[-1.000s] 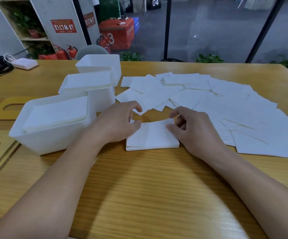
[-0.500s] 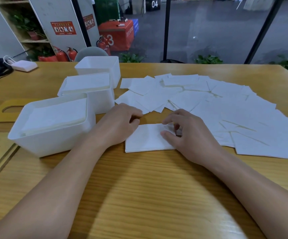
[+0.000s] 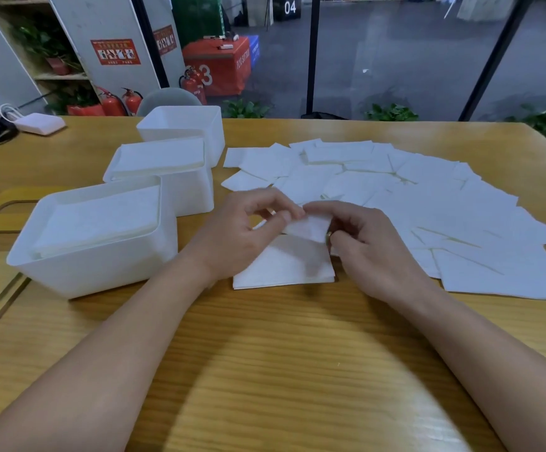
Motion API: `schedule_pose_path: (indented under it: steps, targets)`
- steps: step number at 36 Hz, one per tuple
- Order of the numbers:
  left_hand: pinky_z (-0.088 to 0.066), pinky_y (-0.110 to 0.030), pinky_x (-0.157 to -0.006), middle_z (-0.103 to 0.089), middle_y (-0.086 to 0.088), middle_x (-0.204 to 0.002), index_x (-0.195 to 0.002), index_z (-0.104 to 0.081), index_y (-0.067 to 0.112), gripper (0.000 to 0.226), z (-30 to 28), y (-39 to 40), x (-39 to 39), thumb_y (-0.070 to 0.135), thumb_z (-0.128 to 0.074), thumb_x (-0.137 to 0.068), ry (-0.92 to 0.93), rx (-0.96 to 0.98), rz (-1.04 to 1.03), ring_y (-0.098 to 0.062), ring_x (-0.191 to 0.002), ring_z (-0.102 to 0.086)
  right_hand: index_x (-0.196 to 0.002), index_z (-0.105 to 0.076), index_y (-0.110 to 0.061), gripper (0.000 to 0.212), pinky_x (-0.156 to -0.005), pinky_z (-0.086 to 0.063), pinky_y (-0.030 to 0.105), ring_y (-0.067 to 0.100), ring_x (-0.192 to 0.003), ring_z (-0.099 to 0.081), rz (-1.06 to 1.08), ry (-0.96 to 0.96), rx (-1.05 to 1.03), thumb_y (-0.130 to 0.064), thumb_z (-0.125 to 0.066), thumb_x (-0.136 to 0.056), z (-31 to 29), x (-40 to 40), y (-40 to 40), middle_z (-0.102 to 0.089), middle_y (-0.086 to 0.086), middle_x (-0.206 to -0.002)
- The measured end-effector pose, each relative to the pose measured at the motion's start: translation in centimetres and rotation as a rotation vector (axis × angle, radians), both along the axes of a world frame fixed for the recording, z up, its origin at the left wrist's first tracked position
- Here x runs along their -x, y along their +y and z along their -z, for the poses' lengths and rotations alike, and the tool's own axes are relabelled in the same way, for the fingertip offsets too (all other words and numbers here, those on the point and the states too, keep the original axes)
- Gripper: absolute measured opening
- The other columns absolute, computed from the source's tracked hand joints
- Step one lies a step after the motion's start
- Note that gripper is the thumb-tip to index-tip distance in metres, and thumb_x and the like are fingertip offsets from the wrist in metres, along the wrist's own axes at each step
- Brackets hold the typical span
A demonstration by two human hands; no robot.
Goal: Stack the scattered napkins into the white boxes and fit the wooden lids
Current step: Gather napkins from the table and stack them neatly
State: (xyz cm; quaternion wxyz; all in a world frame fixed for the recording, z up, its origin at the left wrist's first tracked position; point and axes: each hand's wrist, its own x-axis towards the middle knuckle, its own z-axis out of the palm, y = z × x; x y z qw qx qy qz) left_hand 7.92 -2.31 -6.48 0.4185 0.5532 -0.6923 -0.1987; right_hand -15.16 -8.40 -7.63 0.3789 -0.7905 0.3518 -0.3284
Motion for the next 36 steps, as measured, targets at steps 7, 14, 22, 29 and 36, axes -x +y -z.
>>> schedule_pose_path:
  steps: [7,14,22,29,36]
  targets:
    - [-0.047,-0.038,-0.117,-0.055,0.018,-0.154,-0.157,-0.046,0.047,0.051,0.6,-1.1,-1.4,0.059,-0.055,-0.108,0.088,-0.138,-0.179,0.004,-0.14,-0.051,-0.123,-0.08,-0.024,0.028,-0.093,-0.051,0.022,0.001,-0.109,-0.071,-0.044,-0.195,-0.032,-0.023,-0.054,-0.113,-1.1,0.3,1.2,-0.078,-0.021,-0.114]
    - [-0.054,-0.045,-0.103,-0.073,0.013,-0.121,-0.16,-0.038,0.05,0.063,0.5,-1.1,-0.9,0.071,-0.054,-0.103,0.198,-0.226,-0.102,-0.012,-0.114,-0.068,-0.109,-0.082,-0.019,0.014,-0.069,-0.052,0.041,0.007,-0.067,-0.052,-0.031,-0.257,0.066,-0.013,-0.07,-0.105,-0.4,-0.4,1.2,-0.058,-0.024,-0.067]
    - [-0.048,-0.036,-0.089,-0.078,0.003,-0.089,-0.136,-0.067,0.038,0.04,-0.3,-1.0,-1.9,0.032,-0.08,-0.099,0.206,-0.124,-0.173,-0.007,-0.085,-0.069,-0.1,-0.084,-0.024,0.015,-0.069,-0.062,0.036,0.032,-0.075,-0.068,0.054,-0.273,-0.024,-0.024,-0.07,-0.105,-0.5,-0.5,0.6,-0.072,0.014,-0.082]
    - [-0.052,-0.038,-0.103,-0.08,0.013,-0.096,-0.127,-0.073,0.044,0.036,0.0,-1.0,-2.8,0.038,-0.085,-0.094,0.034,-0.258,-0.189,0.003,-0.099,-0.069,-0.099,-0.079,-0.032,0.008,-0.063,-0.051,0.025,0.018,-0.061,-0.063,0.063,0.017,-0.006,-0.025,-0.075,-0.1,0.9,0.4,-0.3,-0.07,-0.003,-0.074]
    - [-0.048,-0.026,-0.079,-0.074,0.021,-0.096,-0.131,-0.069,0.048,0.041,0.8,-1.1,-3.2,0.044,-0.084,-0.092,-0.153,-0.337,-0.229,0.01,-0.077,-0.06,-0.1,-0.075,-0.034,0.009,-0.068,-0.052,0.027,0.008,-0.065,-0.062,0.055,0.191,0.046,-0.028,-0.08,-0.095,1.1,0.4,-0.2,-0.069,-0.009,-0.073]
